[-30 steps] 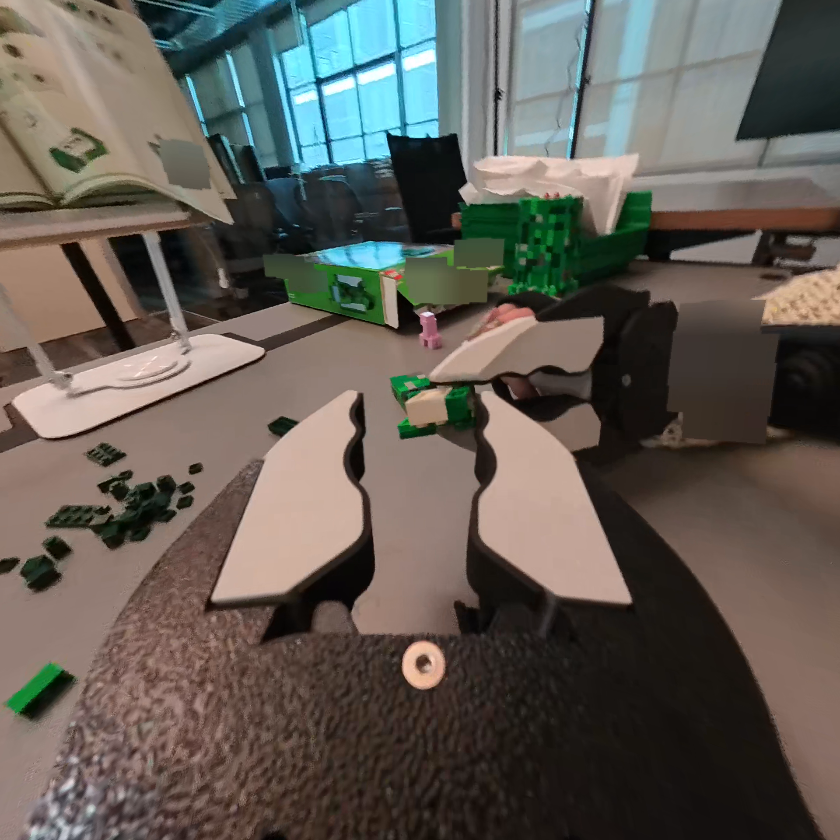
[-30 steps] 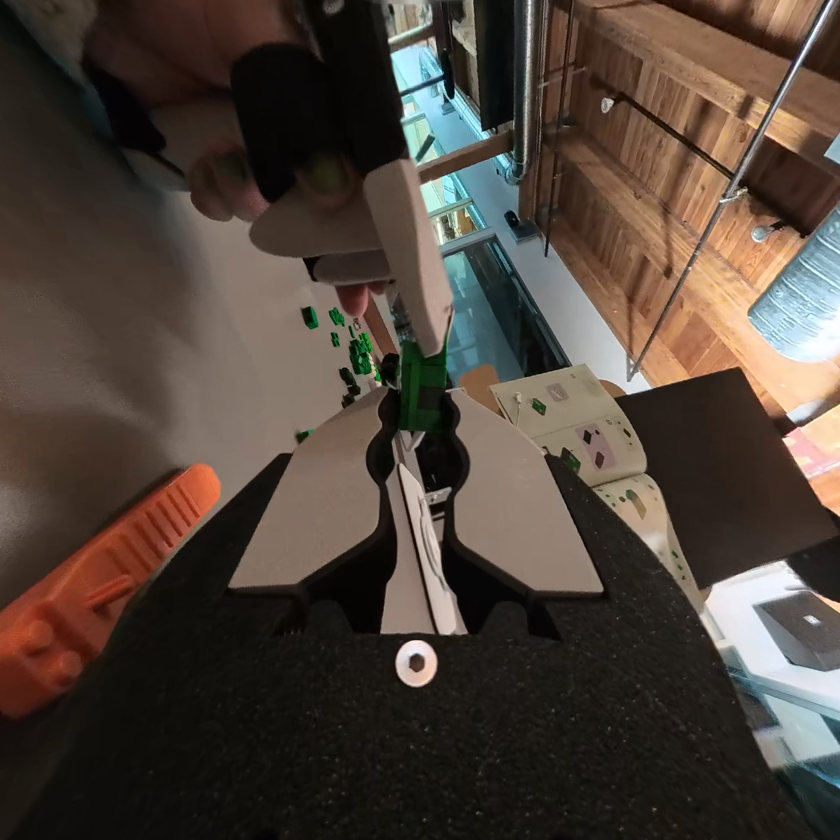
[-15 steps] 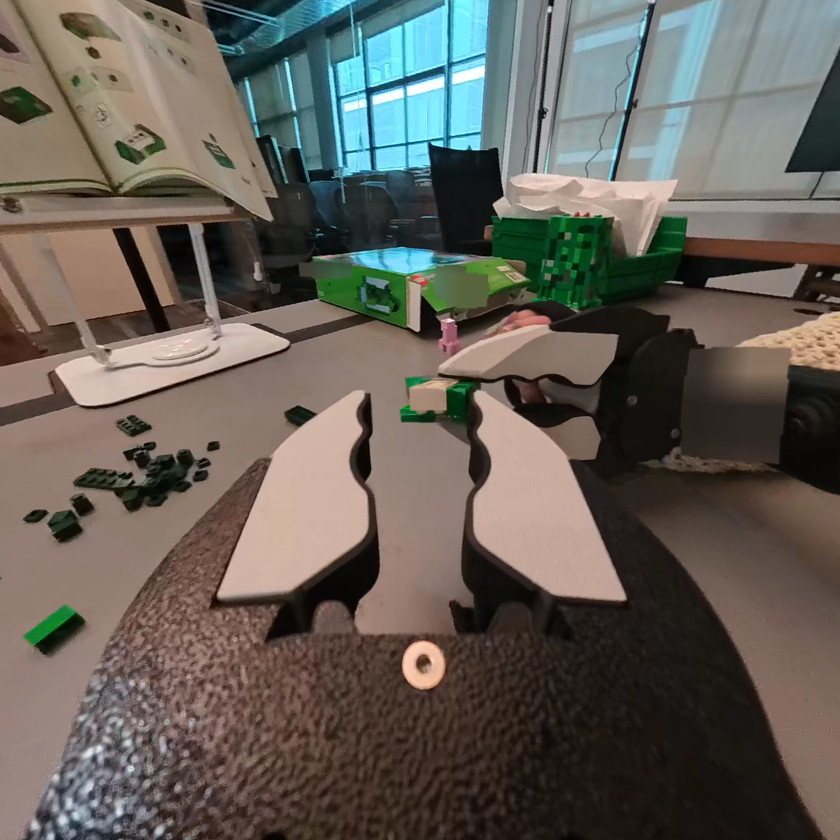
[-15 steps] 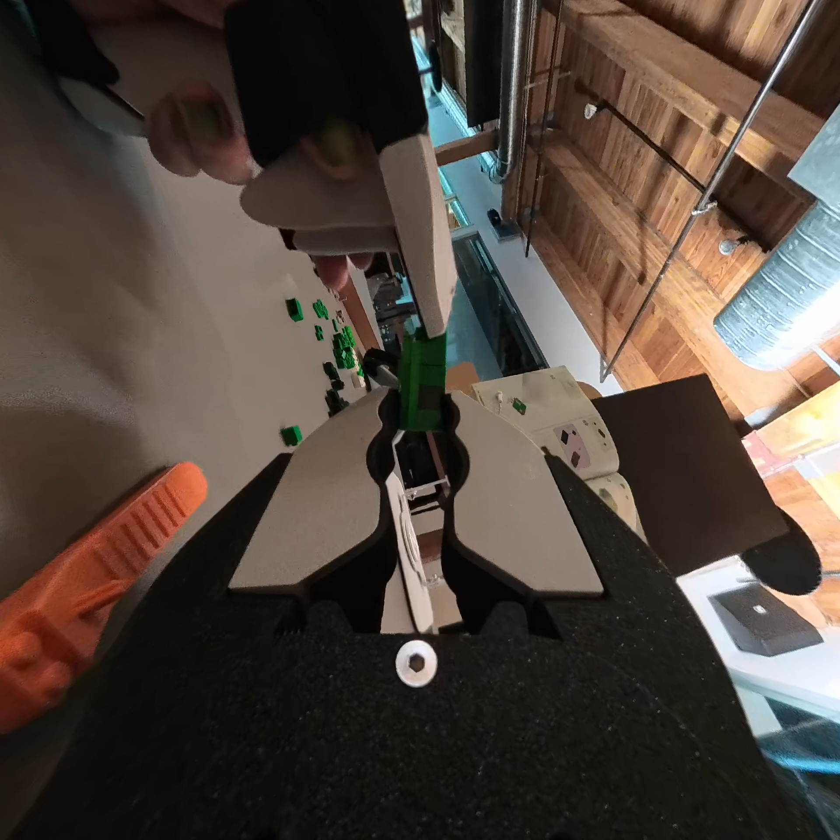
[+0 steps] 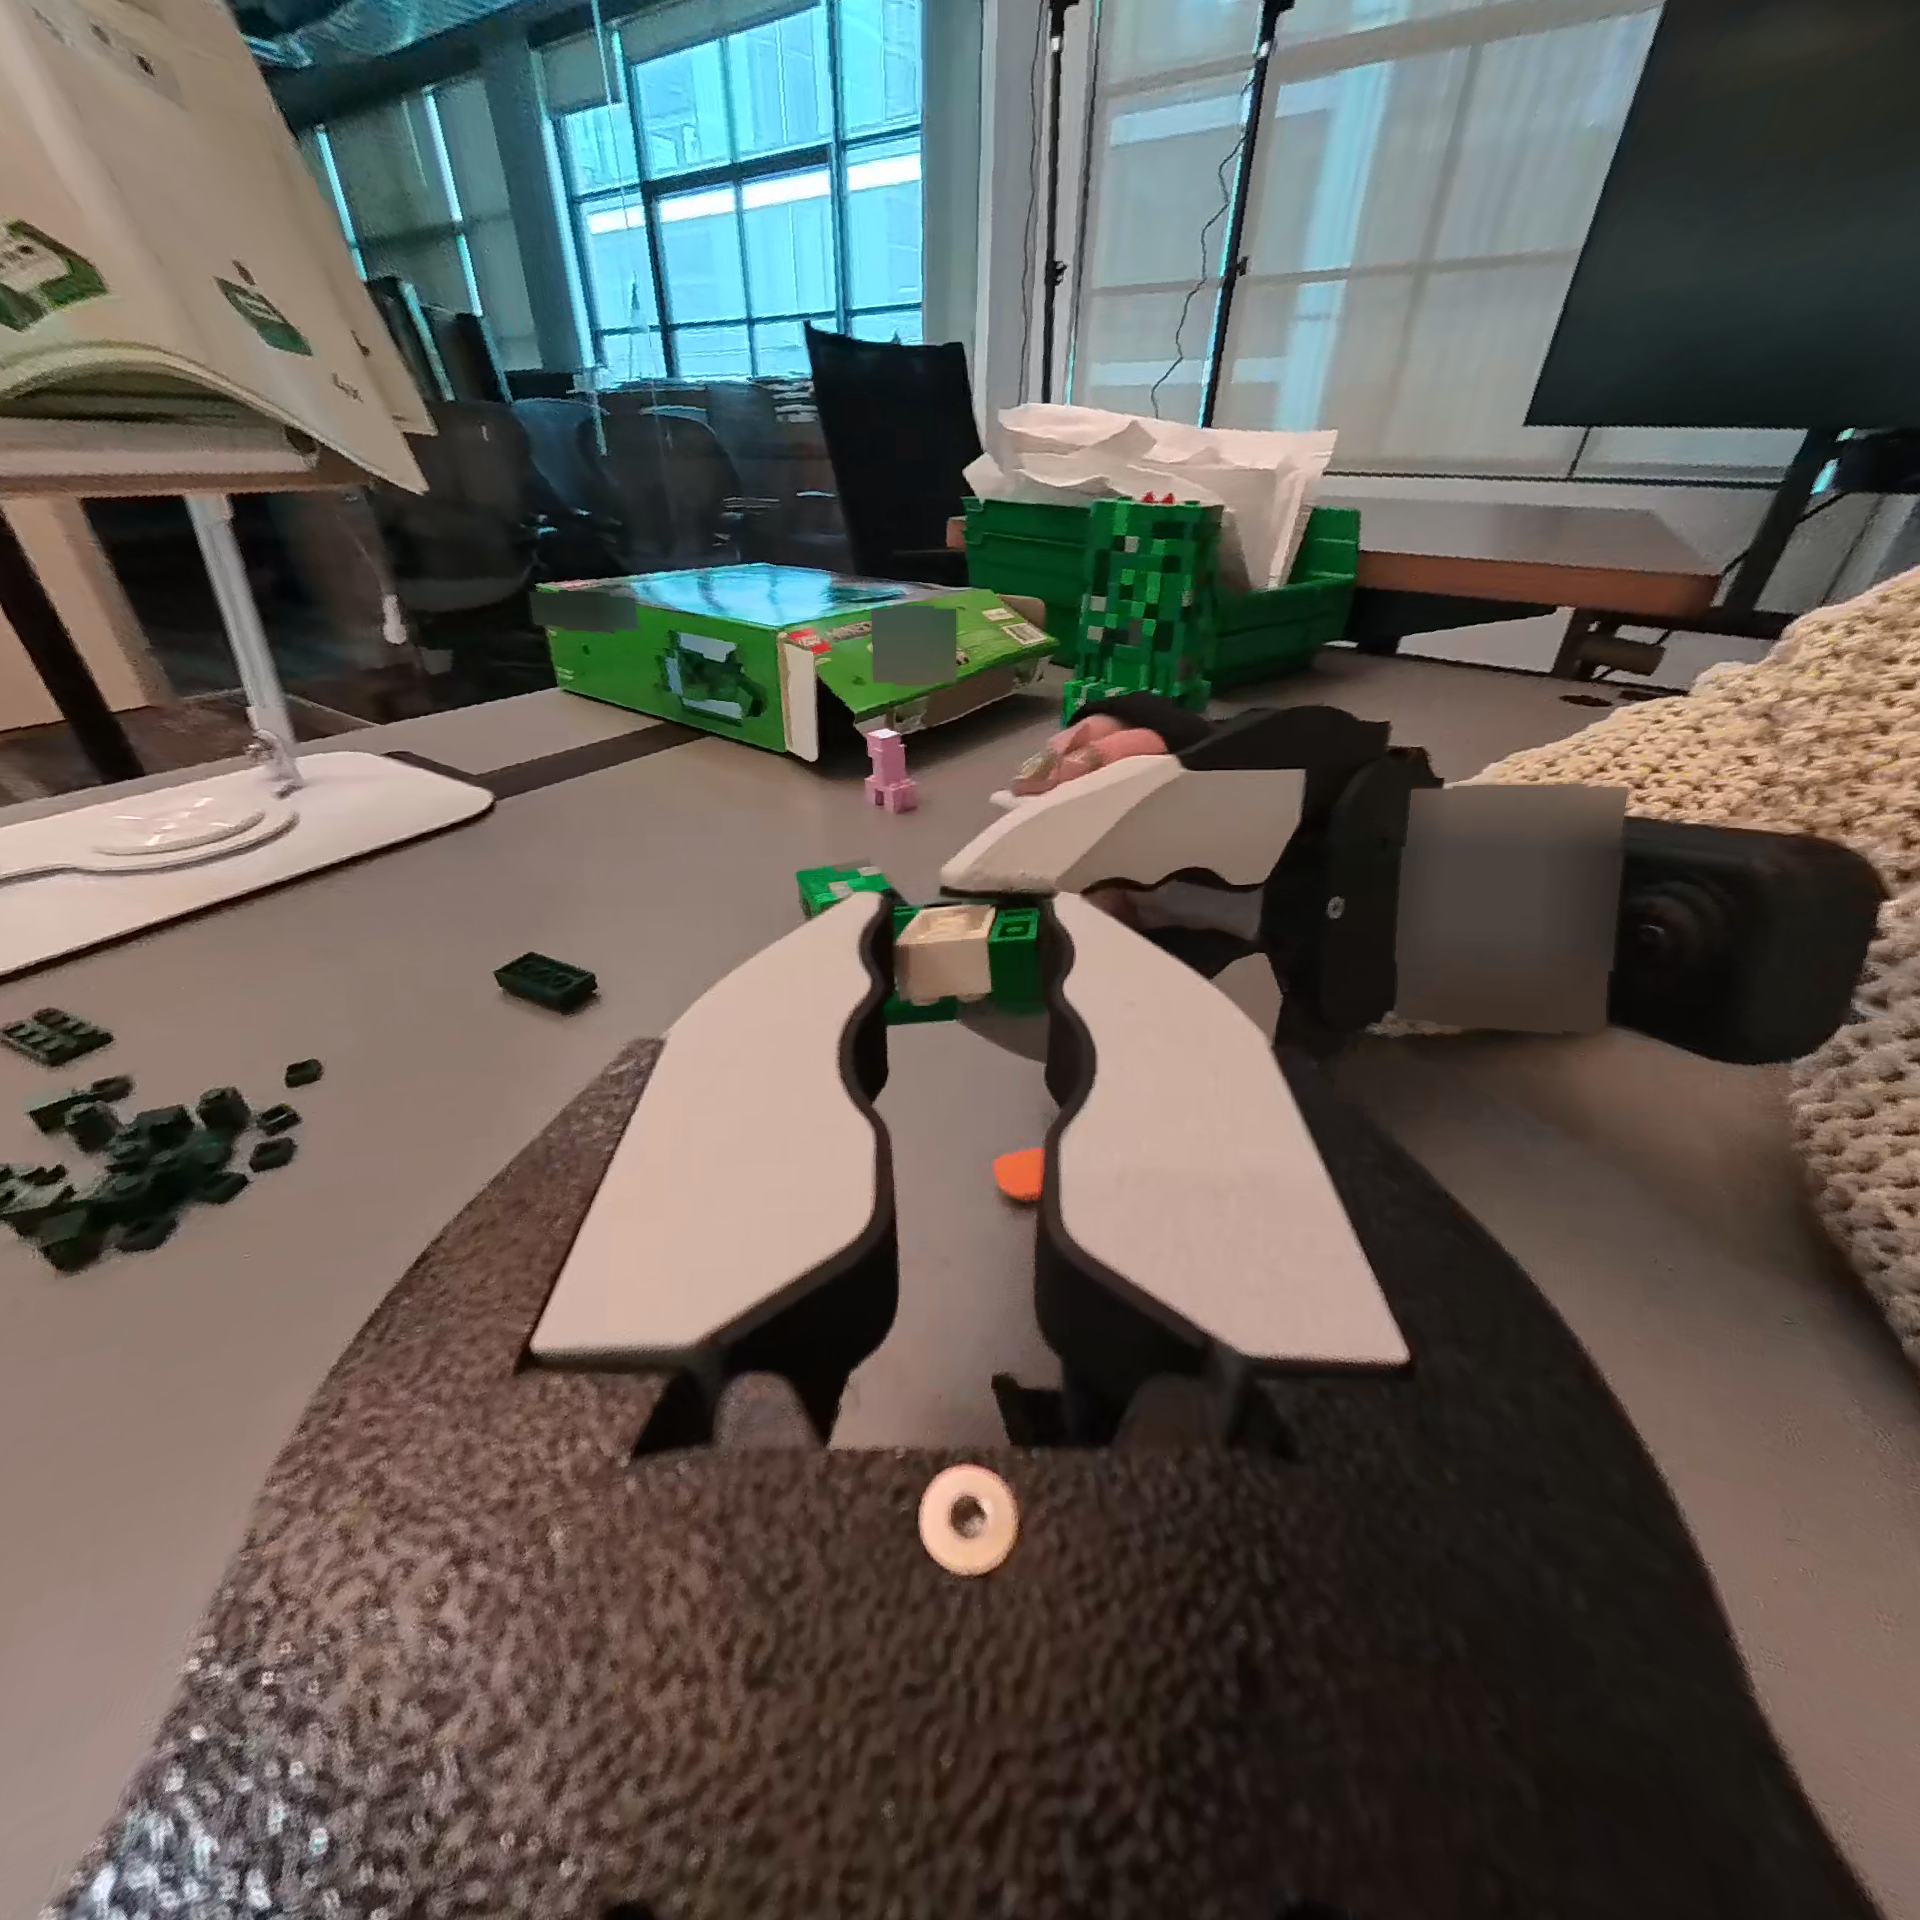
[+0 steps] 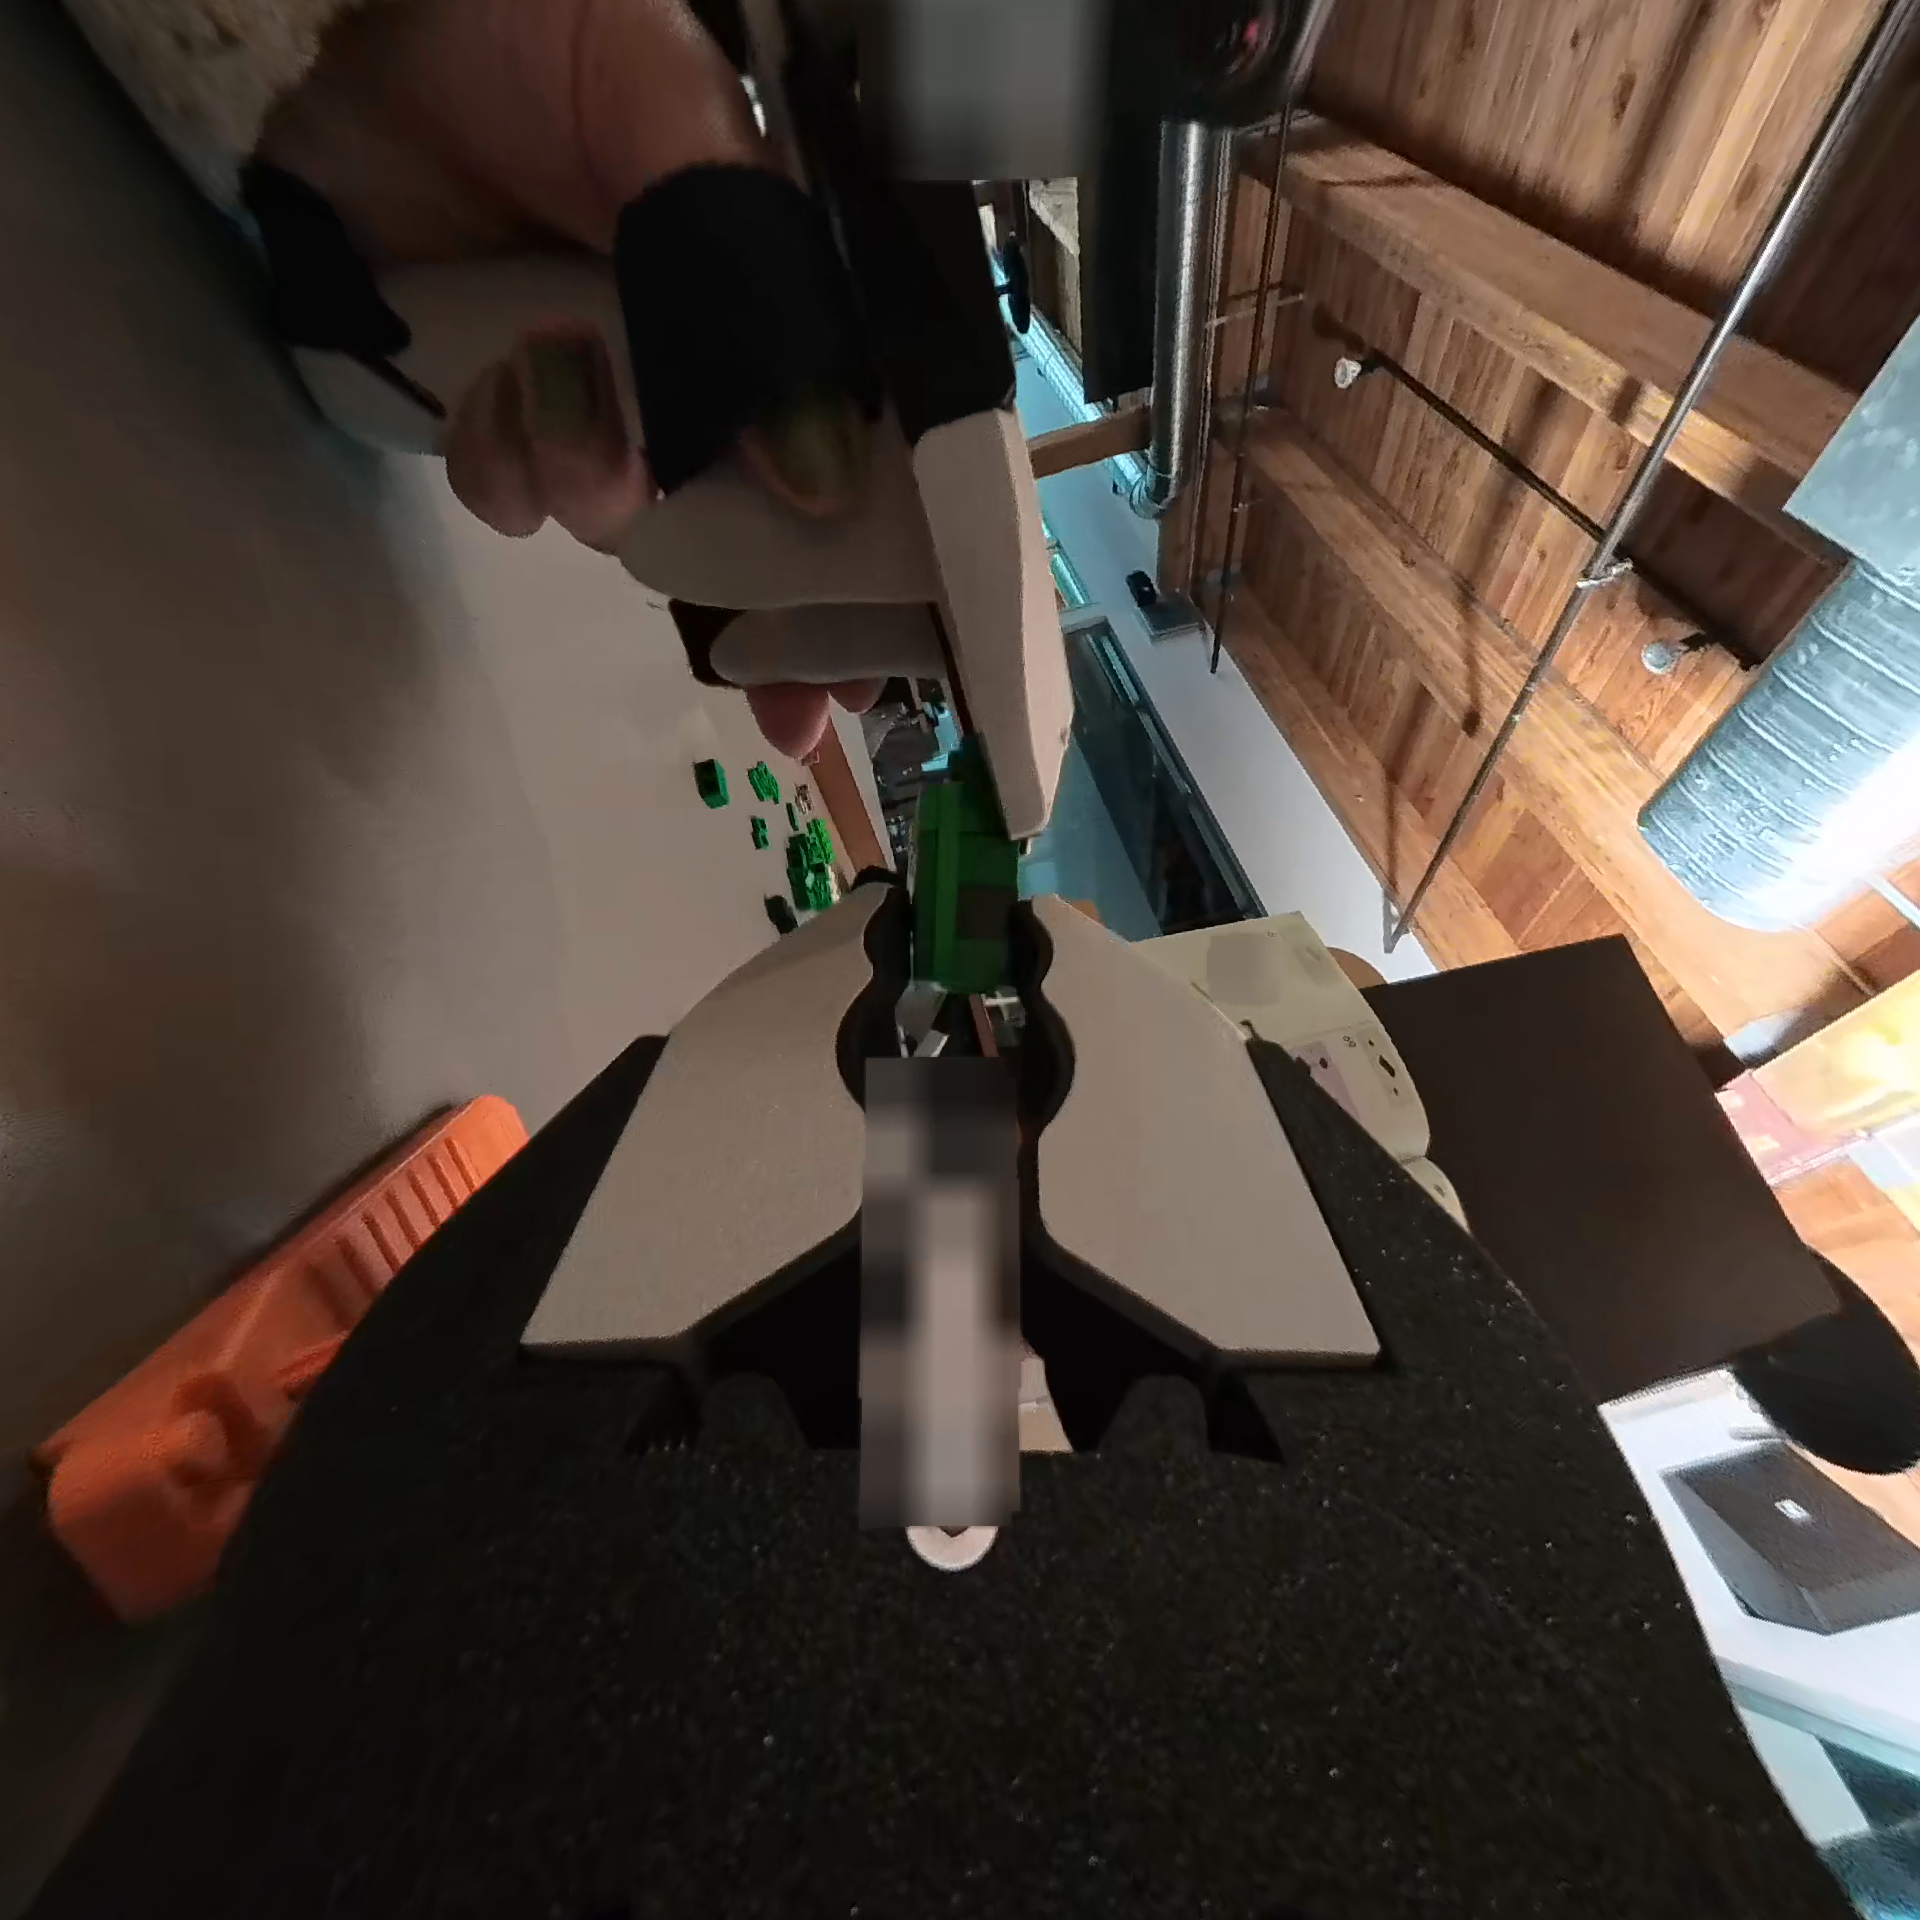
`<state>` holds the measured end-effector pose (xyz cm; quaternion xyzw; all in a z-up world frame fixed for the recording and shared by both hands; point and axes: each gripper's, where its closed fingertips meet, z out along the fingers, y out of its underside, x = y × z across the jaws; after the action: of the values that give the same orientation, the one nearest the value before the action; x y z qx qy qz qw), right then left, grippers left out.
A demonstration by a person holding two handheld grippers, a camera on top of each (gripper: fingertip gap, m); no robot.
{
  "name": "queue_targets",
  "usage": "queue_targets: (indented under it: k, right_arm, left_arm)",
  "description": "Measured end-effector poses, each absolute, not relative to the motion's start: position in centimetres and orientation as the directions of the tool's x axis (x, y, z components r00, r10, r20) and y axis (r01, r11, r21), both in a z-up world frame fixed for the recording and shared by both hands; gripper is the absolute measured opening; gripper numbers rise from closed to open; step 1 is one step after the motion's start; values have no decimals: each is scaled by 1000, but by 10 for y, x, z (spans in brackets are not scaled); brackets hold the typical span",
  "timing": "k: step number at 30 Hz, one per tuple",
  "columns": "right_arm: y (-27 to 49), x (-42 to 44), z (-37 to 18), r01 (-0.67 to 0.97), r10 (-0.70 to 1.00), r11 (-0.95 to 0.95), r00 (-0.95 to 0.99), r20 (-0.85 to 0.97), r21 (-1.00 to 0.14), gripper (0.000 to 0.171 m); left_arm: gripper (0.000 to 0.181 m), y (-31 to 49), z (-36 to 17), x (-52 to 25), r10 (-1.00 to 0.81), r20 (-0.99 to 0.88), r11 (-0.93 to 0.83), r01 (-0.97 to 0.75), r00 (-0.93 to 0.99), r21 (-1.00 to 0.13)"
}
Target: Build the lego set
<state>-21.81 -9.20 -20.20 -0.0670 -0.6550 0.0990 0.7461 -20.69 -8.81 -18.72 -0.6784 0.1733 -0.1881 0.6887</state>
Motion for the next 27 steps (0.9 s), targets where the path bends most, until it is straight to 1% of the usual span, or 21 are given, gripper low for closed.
queue_targets:
  k: [2, 5, 10, 12, 14, 15, 17, 18, 21, 24, 26, 27]
  right_arm:
    - [-92, -218, -201, -66, 249, 968, 124, 960, -243, 26]
    - [-91, -217, -200, -73, 273, 961, 118, 955, -266, 30]
    - [-98, -214, -199, -105, 257, 964, 114, 960, -245, 23]
    - [-100, -214, -200, -102, 237, 969, 116, 965, -226, 21]
    - [-95, -215, -201, -77, 253, 966, 114, 961, -245, 20]
    - [-89, -217, -201, -48, 259, 966, 119, 959, -255, 17]
    - [-80, -219, -203, 7, 261, 965, 120, 958, -264, 17]
    - [-76, -220, -205, 32, 260, 964, 118, 958, -265, 17]
    - [-69, -222, -210, 96, 236, 964, 107, 966, -247, 17]
    - [-64, -222, -213, 134, 231, 961, 99, 968, -243, 17]
    - [-60, -222, -217, 165, 236, 955, 86, 968, -248, 17]
    - [-57, -223, -218, 180, 231, 953, 82, 969, -243, 17]
  left_arm:
    - [26, -91, -185, -206, -525, 31, 19, 48, 850, -999]
    - [26, -97, -182, -203, -588, 71, 12, 96, 806, -995]
    - [27, -102, -183, -203, -661, 193, -80, 188, 725, -979]
    - [27, -102, -183, -204, -663, 205, -87, 198, 720, -976]
    - [27, -98, -185, -206, -634, 201, -90, 187, 746, -978]
    - [30, -94, -186, -210, -590, 197, -88, 180, 783, -980]
    - [46, -85, -188, -225, -449, 176, -64, 165, 876, -984]
    - [49, -82, -189, -231, -381, 159, -53, 150, 911, -987]
    - [52, -79, -195, -239, -199, 79, -60, 68, 977, -996]
    - [53, -78, -199, -242, -28, -28, -96, -31, 999, -995]
    - [53, -77, -204, -245, 86, -94, -156, -80, 992, -985]
    - [53, -76, -208, -245, 115, -124, -201, -99, 986, -975]
